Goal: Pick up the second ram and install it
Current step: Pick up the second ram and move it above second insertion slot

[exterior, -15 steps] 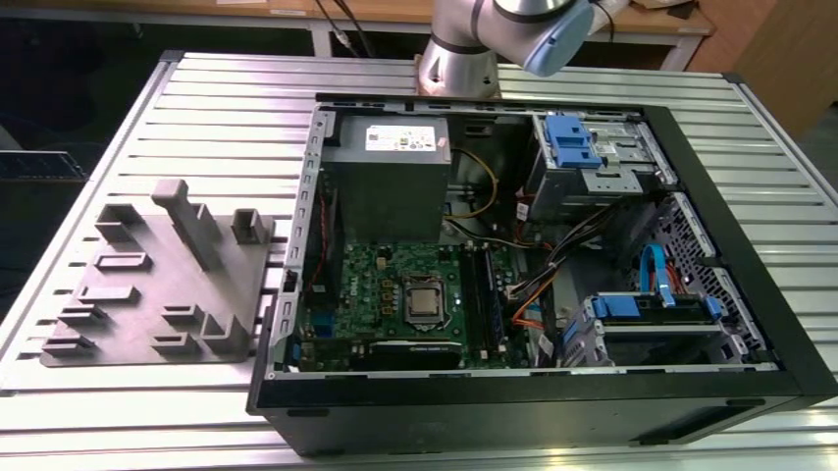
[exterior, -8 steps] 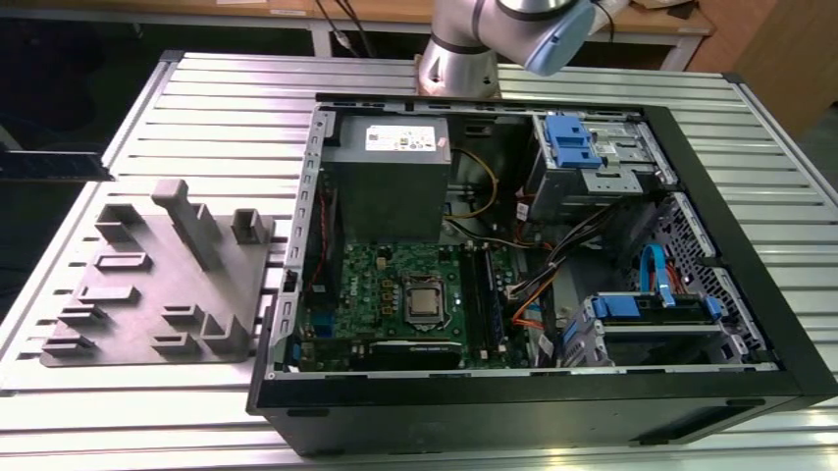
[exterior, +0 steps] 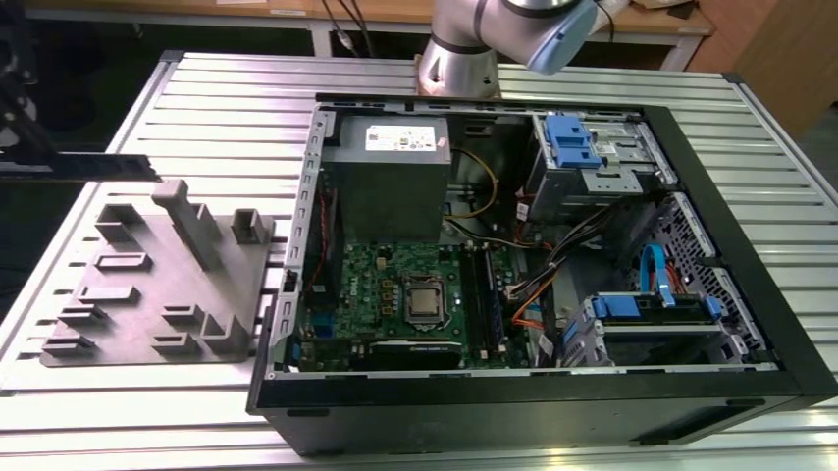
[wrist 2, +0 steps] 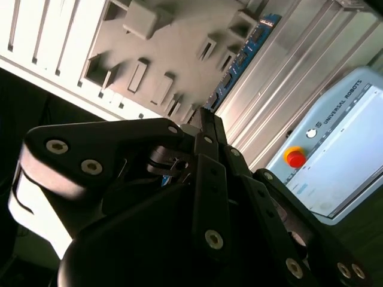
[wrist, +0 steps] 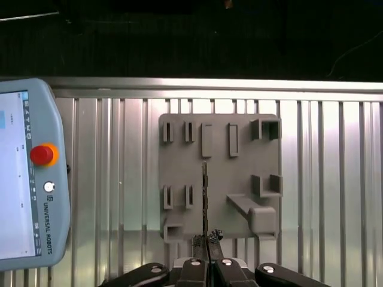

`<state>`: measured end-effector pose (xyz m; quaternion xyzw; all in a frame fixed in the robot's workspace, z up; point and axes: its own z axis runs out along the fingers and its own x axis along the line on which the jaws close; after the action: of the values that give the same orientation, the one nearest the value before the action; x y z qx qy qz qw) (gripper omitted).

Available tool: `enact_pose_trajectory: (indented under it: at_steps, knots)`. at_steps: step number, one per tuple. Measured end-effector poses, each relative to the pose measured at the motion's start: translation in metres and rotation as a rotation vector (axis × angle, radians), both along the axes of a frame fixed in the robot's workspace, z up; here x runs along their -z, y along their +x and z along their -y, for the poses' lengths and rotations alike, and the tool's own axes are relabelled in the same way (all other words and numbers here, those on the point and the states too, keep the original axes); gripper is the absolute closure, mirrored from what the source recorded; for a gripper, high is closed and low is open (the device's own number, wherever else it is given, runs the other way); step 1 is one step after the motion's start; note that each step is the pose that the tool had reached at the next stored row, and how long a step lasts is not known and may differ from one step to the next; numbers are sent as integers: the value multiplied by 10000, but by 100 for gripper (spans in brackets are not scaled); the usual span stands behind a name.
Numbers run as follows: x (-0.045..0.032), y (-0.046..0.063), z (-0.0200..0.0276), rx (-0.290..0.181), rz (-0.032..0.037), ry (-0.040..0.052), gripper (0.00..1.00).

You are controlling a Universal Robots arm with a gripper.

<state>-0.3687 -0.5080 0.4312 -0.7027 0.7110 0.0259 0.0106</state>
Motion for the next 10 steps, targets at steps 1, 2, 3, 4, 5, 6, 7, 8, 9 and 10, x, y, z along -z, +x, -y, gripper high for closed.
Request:
enact_pose_trajectory:
  at_steps: [1, 2, 3, 4, 5, 6, 7, 8, 9, 10]
  knots:
    - [0, 40, 0, 1, 0, 0, 92]
    - [1, 79, 0, 1, 0, 1, 92]
    - [2, 119, 0, 2, 0, 1, 92]
    - [2, 158, 0, 1, -1, 0, 92]
    - [2, 199, 0, 1, 0, 0, 92]
    - [3, 237, 0, 0, 1, 1, 92]
    - [3, 275, 0, 0, 0, 1, 92]
    - [3, 310, 0, 0, -1, 0, 92]
    - [3, 344, 0, 1, -1, 0, 92]
    - [3, 380, 0, 2, -1, 0, 92]
